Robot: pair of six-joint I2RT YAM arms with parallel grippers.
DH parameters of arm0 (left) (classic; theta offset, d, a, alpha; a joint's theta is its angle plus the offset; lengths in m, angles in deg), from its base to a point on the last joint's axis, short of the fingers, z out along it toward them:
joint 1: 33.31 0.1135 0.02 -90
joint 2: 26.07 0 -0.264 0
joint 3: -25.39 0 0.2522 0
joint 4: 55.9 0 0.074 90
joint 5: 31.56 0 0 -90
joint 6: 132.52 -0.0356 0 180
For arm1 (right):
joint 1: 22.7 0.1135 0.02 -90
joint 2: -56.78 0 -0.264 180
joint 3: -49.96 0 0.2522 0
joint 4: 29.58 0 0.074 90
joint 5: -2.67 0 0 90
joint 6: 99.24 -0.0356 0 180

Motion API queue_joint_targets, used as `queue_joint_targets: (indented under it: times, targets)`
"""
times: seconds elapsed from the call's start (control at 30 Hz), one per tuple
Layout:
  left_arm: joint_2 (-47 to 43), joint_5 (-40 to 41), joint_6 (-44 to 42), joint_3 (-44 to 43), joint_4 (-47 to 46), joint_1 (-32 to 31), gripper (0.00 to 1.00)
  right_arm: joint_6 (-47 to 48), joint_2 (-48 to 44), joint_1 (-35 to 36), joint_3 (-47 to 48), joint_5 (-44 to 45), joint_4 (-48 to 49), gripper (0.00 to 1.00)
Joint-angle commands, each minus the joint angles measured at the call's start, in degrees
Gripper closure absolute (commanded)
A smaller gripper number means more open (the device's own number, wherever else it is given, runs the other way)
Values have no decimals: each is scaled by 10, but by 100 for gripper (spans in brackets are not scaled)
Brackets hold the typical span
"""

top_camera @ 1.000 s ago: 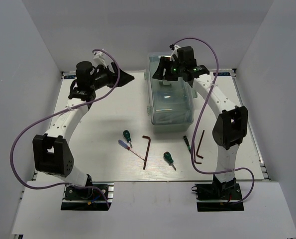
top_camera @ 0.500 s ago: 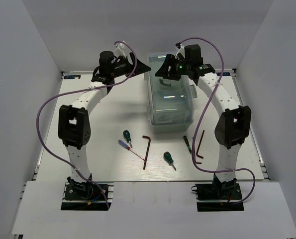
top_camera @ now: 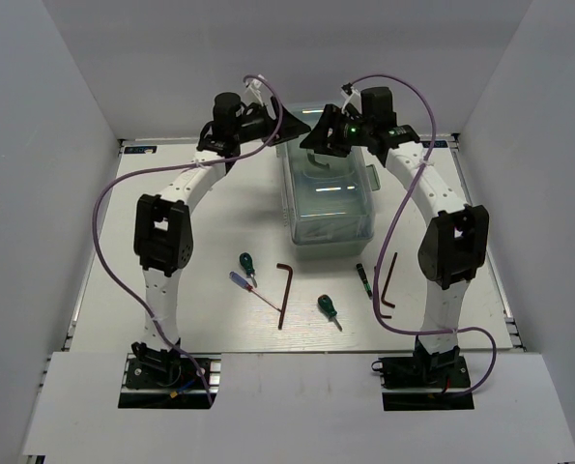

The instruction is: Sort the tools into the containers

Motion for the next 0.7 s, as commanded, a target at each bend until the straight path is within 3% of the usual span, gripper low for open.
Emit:
queue_joint_targets:
  times: [0.0, 0.2, 0.3, 0.43, 0.67]
  targets:
    - [11, -13, 10, -43, 37, -10, 14, -18, -40, 6, -3, -52, 38, 37]
    - [50, -32, 15, -83, 84, -21, 14, -20, -39, 1, -5, -57, 45, 37]
    - [57, -37, 26, -92, 84, -26, 14, -13, -49, 0, -14, -68, 48, 30]
    - [70, -42, 21, -113, 132, -26, 16, 51, -90, -11, -41, -67, 35, 26]
    - [70, -42, -10, -113, 207, -31, 18, 178, -213, -76, -175, -25, -24, 24]
